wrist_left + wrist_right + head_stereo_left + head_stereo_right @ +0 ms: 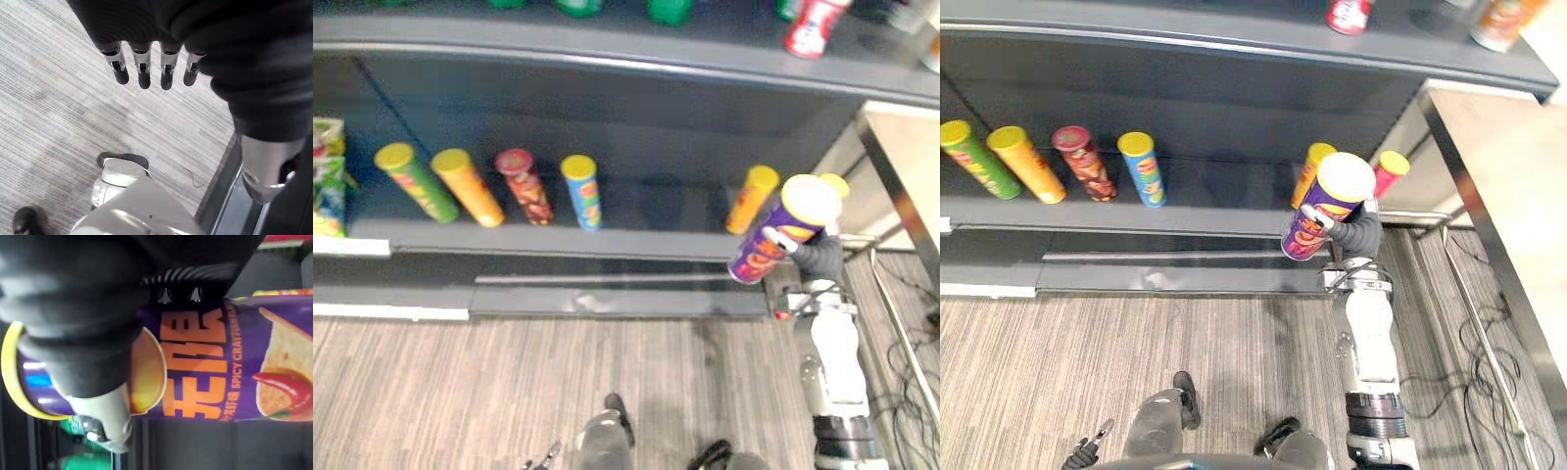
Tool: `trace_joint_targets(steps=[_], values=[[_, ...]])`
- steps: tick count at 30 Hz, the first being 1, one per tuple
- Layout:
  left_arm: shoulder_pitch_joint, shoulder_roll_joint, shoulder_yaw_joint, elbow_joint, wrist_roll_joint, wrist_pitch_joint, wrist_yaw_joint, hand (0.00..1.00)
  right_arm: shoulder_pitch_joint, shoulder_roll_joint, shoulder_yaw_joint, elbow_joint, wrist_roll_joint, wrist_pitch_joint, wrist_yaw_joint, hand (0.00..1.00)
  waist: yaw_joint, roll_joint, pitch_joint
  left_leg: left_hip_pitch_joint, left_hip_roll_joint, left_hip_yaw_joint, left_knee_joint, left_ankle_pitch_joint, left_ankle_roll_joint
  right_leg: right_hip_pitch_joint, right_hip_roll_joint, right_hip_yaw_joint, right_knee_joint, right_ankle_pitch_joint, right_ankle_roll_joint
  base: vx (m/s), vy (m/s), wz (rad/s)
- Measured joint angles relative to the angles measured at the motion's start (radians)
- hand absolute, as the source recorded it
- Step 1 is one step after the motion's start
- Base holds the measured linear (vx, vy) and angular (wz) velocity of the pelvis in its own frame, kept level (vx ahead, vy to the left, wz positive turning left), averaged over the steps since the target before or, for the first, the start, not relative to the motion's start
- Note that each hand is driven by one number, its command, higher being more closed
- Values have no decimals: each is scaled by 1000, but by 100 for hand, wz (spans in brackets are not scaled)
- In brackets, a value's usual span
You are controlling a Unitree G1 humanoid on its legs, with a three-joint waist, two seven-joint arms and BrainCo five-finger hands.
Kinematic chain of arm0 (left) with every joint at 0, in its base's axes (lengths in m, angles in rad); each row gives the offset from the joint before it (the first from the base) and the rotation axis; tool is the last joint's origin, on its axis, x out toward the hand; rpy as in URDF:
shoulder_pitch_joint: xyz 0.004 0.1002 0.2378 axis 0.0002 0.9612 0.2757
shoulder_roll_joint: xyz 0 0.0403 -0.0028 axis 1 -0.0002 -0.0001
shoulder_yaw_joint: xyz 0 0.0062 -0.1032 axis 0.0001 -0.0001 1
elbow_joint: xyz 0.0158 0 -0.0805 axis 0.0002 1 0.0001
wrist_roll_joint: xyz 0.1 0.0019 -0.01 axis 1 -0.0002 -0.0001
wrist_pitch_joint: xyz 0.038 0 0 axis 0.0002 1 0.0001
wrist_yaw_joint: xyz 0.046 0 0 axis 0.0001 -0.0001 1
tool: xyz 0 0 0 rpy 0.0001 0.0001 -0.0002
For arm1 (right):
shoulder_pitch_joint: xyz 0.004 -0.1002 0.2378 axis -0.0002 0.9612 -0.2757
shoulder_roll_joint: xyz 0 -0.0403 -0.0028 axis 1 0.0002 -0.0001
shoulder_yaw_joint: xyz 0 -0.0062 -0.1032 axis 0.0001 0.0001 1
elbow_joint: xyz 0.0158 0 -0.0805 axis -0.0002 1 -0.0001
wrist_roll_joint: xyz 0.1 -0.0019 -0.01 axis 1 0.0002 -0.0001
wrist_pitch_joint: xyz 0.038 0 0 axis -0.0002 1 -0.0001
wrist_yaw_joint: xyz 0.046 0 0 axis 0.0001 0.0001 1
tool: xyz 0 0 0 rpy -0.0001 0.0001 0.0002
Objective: Put the gum and the chips on the shelf.
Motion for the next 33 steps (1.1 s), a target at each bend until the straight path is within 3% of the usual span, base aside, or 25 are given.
trace_joint_targets(steps=[2, 3, 6, 8, 9, 10, 13, 14, 19, 23, 28, 30, 33], values=[[-5, 23, -13, 16, 1, -1, 0, 0, 18, 1, 9, -9, -1, 0, 20, 100, -11, -7, 0, 22, -37, -58, -56, 18, 6, -21, 85, 216, -79, -16, 19, 89, 7, 119], [-7, 25, -13, 16, 1, -2, 1, 0, 31, 0, 9, -25, -1, 0, 23, 100, -19, -12, 2, 44, -77, -98, -83, 24, 7, -28, 94, 281, -118, -8, 32, 129, -2, 131], [-6, 29, -13, 19, -1, -3, 2, 0, 65, 1, 11, -62, 5, 0, 32, 100, -40, -23, -3, 56, -143, -167, -84, 29, -1, -34, 77, 345, -120, 2, 47, 141, -54, 141], [-7, 42, -13, 28, -1, -3, 3, 0, 79, 2, 13, -86, 7, 0, 34, 100, -45, -54, -11, 55, -177, -196, -84, 35, -9, -37, 49, 337, -134, 14, 66, 175, -156, 124], [-8, 50, -10, 40, -2, -2, 4, 0, 77, 1, 17, -86, 12, -1, 34, 100, -45, -60, -11, 51, -182, -210, -85, 41, -20, -32, 40, 326, -141, -9, 98, 342, -458, 163], [2, 22, 26, 54, -2, 2, 4, 0, 85, 1, 24, -88, 44, -1, 50, 100, -58, -45, -18, 34, -137, -310, -206, 125, -80, -20, 91, 193, -189, -28, 83, 333, -467, 168], [-8, -4, 24, 54, -2, 7, 0, 0, 105, 1, -12, -88, 48, 0, 50, 100, -61, -42, -20, 71, -101, -324, -319, 200, -107, -12, 119, 140, -190, -30, 77, 248, -258, 86], [-33, -5, -11, 51, 7, 5, 1, 0, 163, 5, -71, -118, 54, -4, 45, 100, -91, -19, -32, 93, -112, -306, -357, 229, -105, 46, 107, 61, -209, -40, 65, 195, -9, 84], [-38, 0, -63, 42, 12, -1, 4, 0, 204, 54, -69, -125, 53, -11, 30, 100, -91, -8, -39, 110, -133, -293, -378, 232, -104, 61, 88, 55, -220, -40, 65, 38, 46, 15], [-39, 6, -95, 53, 55, -1, 14, 0, 238, 65, 41, -118, 41, -12, 26, 100, -94, 6, -50, 125, -134, -222, -380, 209, -100, 74, 84, 95, -267, -26, 85, -66, 40, -31], [-45, 12, -135, 51, 55, -2, 45, 0, 214, 66, 98, -51, -36, -14, -14, 100, -90, 8, -56, 116, -125, -189, -380, 215, -94, 53, 91, 124, -283, -8, 82, -17, 14, -20], [-69, 20, -178, 32, 54, -4, 61, 0, 162, 70, 122, 19, -88, -13, -65, 100, -89, 11, -54, 85, -124, -189, -380, 226, -89, 21, 93, 125, -278, -2, 82, -9, 13, -1], [-114, 18, -278, -62, 52, -23, 84, 0, 58, 71, 119, 133, -148, -7, -130, 100, -64, 27, -32, 51, -133, -214, -373, 255, -79, -20, 84, 113, -242, -2, 81, -2, 18, 16]])
